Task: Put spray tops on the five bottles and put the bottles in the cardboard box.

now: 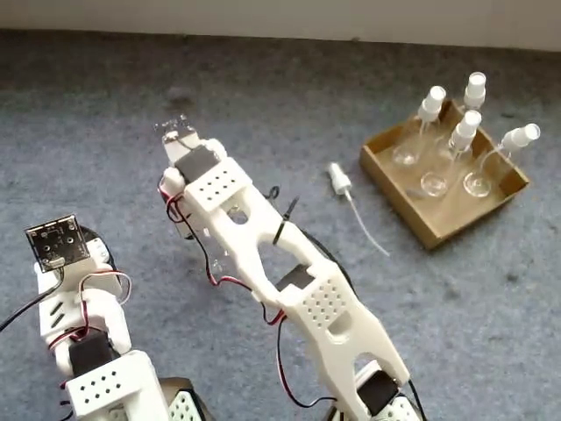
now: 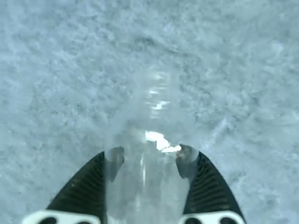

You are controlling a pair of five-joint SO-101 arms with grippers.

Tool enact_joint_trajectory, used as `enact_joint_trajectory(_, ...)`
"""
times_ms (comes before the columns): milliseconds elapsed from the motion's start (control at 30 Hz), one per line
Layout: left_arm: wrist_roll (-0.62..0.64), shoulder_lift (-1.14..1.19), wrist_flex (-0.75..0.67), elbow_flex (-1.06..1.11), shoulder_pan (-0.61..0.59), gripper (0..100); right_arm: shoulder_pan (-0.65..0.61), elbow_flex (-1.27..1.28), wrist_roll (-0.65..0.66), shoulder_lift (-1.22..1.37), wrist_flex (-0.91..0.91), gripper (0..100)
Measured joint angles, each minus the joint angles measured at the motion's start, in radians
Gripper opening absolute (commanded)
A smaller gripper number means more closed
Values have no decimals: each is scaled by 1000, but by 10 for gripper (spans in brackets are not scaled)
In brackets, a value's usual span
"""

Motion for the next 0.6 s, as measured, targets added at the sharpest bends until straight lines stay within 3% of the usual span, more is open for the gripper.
enact_joint_trajectory(67,0,0,0,0,0,5,23,-80,63,-14,81,31)
enact_joint_trajectory(267,0,0,0,0,21,5,153,-212,124,-153,98,31)
enact_joint_trajectory(600,0,0,0,0,23,5,238,-48,127,-609,98,31)
